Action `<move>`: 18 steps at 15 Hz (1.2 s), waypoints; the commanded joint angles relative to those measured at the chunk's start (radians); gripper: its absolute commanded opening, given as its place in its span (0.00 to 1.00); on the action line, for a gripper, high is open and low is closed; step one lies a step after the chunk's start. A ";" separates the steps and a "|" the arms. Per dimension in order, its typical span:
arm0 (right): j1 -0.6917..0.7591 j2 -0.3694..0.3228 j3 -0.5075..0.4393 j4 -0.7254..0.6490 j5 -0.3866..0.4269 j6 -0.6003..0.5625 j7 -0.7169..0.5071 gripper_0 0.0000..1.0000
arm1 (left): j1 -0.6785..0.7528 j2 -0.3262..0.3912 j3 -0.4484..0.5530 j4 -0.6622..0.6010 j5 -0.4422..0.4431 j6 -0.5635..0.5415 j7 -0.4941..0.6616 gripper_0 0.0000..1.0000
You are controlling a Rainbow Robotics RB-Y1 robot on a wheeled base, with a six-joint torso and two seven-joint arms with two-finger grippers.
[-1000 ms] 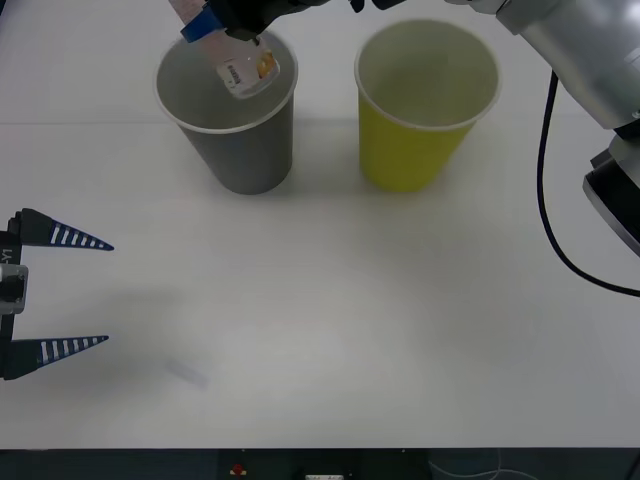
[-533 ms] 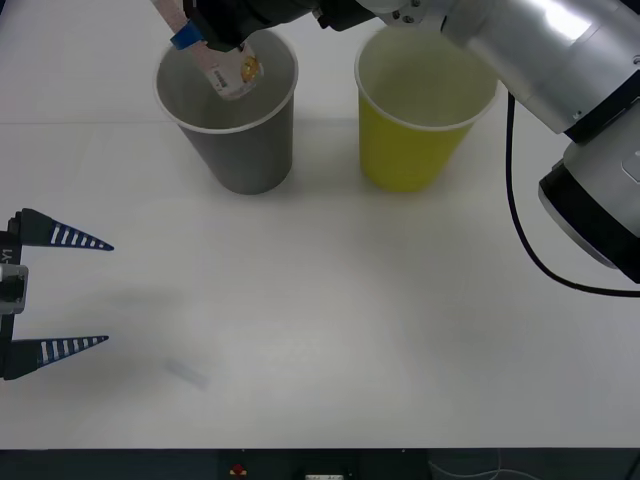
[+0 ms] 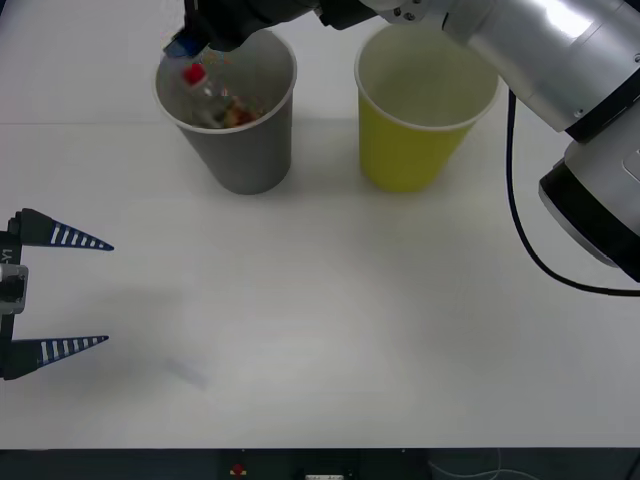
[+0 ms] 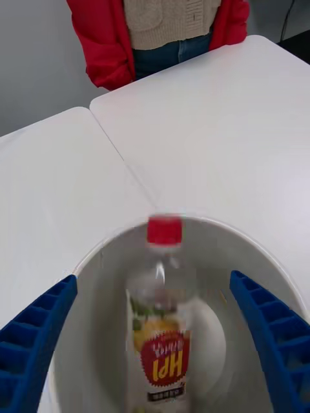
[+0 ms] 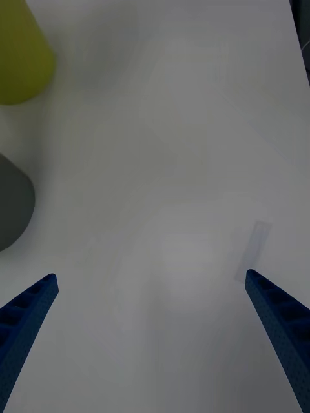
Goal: Put the can into the green bin and the plastic bottle into the gray bin
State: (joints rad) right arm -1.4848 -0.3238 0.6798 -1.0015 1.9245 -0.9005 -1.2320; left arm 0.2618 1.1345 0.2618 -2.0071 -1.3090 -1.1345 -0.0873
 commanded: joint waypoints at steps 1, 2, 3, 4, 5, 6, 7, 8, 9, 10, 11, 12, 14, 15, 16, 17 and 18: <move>-0.002 -0.018 0.000 -0.012 -0.015 -0.003 0.002 1.00 | 0.000 0.000 0.000 0.000 0.000 0.000 0.000 1.00; -0.002 -0.037 0.000 -0.035 -0.022 -0.011 0.002 1.00 | 0.000 0.000 0.000 0.000 0.000 0.000 0.000 1.00; 0.000 -0.072 -0.009 -0.083 -0.033 -0.057 0.003 1.00 | 0.000 0.000 0.000 0.000 0.000 0.000 0.000 1.00; 0.003 -0.101 -0.028 -0.121 -0.053 -0.101 0.003 1.00 | 0.000 0.000 0.000 0.000 0.000 0.000 0.000 1.00; 0.012 -0.127 -0.049 -0.149 -0.087 -0.135 0.014 1.00 | 0.000 0.000 0.000 0.000 0.000 0.000 0.000 1.00; 0.026 -0.161 -0.083 -0.184 -0.130 -0.178 0.042 1.00 | 0.000 0.000 0.000 0.000 0.000 0.000 0.000 1.00; 0.041 -0.190 -0.106 -0.216 -0.159 -0.209 0.055 1.00 | 0.000 0.000 0.000 0.000 0.000 0.000 0.000 1.00; 0.060 -0.221 -0.129 -0.249 -0.194 -0.230 0.072 1.00 | 0.000 0.000 0.000 0.000 0.000 0.000 0.000 1.00; 0.092 -0.262 -0.151 -0.292 -0.246 -0.239 0.103 1.00 | 0.000 0.000 0.000 0.000 0.000 0.000 0.000 1.00; 0.123 -0.299 -0.158 -0.330 -0.280 -0.239 0.111 1.00 | 0.000 0.000 0.000 0.000 0.000 0.000 0.000 1.00; 0.181 -0.339 -0.181 -0.399 -0.294 -0.239 0.117 1.00 | 0.000 0.000 0.000 0.000 0.000 0.000 0.000 1.00; 0.235 -0.373 -0.203 -0.466 -0.295 -0.238 0.118 1.00 | 0.000 0.000 0.000 0.000 0.000 0.000 0.000 1.00; 0.351 -0.443 -0.261 -0.615 -0.295 -0.236 0.123 1.00 | 0.000 0.000 0.000 0.000 0.000 0.000 0.000 1.00; 0.408 -0.474 -0.289 -0.683 -0.295 -0.238 0.125 1.00 | 0.000 0.000 0.000 0.000 0.000 0.000 0.000 1.00; 0.482 -0.518 -0.329 -0.769 -0.298 -0.238 0.132 1.00 | 0.000 0.000 0.000 0.000 0.000 0.000 0.000 1.00; 0.541 -0.548 -0.365 -0.824 -0.306 -0.238 0.138 1.00 | 0.000 0.000 0.000 0.000 0.000 0.000 0.000 1.00; 0.606 -0.574 -0.401 -0.879 -0.315 -0.238 0.149 1.00 | 0.000 0.000 0.000 0.000 0.000 0.000 0.000 1.00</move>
State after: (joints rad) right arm -0.9252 -0.8778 0.3050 -1.8387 1.6162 -1.1382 -1.0908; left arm 0.2618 1.1345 0.2618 -2.0071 -1.3090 -1.1345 -0.0873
